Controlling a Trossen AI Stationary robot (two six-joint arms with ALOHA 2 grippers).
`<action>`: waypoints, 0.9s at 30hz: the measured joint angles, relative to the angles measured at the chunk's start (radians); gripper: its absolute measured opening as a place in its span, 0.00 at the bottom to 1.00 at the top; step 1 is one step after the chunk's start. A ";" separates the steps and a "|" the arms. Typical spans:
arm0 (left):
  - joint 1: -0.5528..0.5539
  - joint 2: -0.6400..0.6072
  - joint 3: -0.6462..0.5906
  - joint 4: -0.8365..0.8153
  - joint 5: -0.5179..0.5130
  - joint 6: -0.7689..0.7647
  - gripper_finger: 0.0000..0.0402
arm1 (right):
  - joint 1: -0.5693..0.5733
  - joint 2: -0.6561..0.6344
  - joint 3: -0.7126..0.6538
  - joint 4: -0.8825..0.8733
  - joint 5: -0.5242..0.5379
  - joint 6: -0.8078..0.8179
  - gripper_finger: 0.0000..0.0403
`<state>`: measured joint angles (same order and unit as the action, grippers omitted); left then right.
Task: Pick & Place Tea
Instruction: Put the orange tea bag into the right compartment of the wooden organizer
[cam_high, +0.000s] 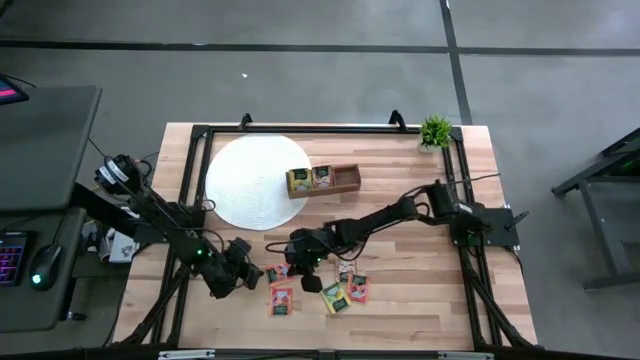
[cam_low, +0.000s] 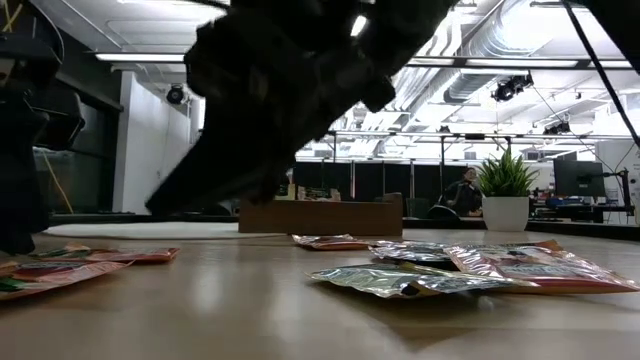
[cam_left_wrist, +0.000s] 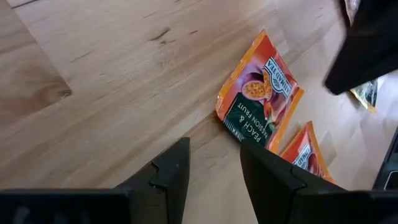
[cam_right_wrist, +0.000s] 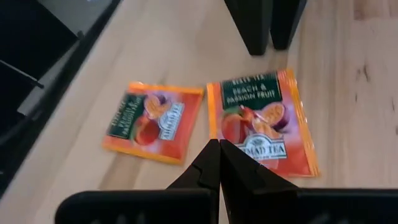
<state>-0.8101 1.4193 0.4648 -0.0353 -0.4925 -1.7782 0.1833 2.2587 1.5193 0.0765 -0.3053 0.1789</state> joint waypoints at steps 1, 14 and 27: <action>-0.001 0.000 0.000 0.001 0.000 0.000 0.36 | 0.000 0.004 -0.001 0.000 0.001 0.000 0.00; 0.000 0.012 0.000 0.027 -0.015 0.000 0.36 | -0.001 0.049 -0.011 0.014 -0.022 0.031 0.00; 0.031 0.045 0.000 0.094 -0.010 0.023 0.36 | -0.006 0.059 -0.010 0.002 -0.031 0.056 0.00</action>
<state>-0.7788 1.4639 0.4648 0.0587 -0.5027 -1.7556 0.1776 2.3173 1.5097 0.0784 -0.3365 0.2348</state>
